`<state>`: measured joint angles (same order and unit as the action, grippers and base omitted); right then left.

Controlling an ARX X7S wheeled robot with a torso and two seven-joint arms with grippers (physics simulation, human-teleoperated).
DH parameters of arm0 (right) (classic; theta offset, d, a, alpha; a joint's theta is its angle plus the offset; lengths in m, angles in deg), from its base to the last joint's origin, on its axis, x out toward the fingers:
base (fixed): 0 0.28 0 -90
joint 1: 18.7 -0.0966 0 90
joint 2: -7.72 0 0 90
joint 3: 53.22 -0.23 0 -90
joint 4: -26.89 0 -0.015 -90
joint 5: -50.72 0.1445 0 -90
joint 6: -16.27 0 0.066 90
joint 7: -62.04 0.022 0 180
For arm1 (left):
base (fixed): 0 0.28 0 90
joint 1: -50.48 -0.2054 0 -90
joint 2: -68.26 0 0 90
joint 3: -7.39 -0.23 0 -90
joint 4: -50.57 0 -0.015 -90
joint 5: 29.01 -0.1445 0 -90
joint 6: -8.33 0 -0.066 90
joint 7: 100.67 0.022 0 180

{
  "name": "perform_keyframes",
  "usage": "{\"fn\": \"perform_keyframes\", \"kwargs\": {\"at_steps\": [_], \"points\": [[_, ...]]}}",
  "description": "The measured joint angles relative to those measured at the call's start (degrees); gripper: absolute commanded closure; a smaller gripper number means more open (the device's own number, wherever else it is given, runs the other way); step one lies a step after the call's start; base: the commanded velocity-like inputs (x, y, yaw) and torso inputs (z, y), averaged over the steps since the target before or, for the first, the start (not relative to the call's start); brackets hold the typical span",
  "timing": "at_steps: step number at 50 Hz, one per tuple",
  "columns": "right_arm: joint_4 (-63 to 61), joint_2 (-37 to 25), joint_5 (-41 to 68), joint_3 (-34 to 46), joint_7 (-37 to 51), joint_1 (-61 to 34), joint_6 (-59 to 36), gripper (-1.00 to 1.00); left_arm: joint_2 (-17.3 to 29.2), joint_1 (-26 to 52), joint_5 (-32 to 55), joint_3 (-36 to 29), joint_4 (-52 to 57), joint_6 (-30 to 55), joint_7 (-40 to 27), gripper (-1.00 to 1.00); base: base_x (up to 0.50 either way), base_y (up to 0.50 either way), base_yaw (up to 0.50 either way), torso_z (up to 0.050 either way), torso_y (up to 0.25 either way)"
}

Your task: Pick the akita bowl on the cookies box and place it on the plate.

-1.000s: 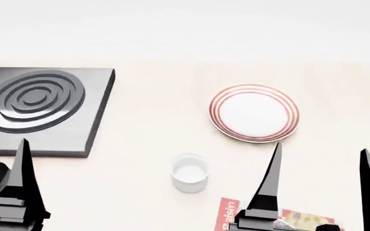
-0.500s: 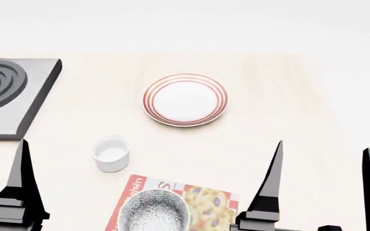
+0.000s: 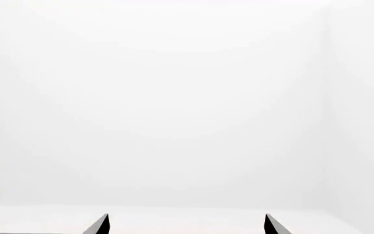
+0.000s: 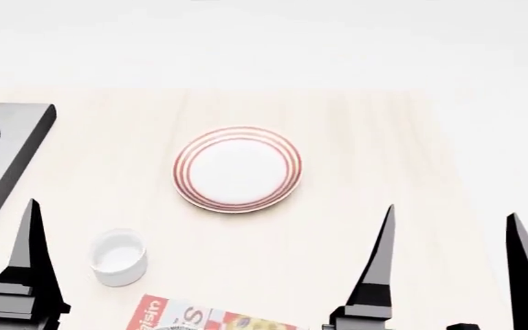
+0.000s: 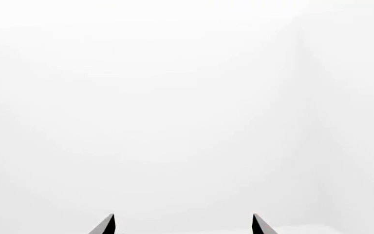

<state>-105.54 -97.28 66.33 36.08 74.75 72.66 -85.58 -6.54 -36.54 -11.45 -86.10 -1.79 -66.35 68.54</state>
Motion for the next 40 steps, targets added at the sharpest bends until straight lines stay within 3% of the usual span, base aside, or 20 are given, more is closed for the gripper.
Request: {"fn": "perform_keyframes", "kwargs": {"at_steps": [21,36,40], "points": [[-0.1,-1.0,0.3,0.7,0.5,0.2,0.7,-1.0,0.9,0.2,0.5,-0.7,0.4,0.0,-0.8,-1.0,0.5,-0.02,0.0,0.0,0.0],[0.8,-1.1,-1.8,1.4,1.6,0.5,2.5,-1.0,1.5,0.2,0.9,-1.0,0.5,-0.1,-1.3,-1.0,0.01,0.2,0.0,0.0,0.0],[0.9,-1.2,-1.9,1.5,1.7,0.5,2.8,-1.0,1.6,0.1,1.8,-0.8,0.2,-0.7,-1.0,-1.0,0.0,0.0,0.0,0.042,0.0]]}}
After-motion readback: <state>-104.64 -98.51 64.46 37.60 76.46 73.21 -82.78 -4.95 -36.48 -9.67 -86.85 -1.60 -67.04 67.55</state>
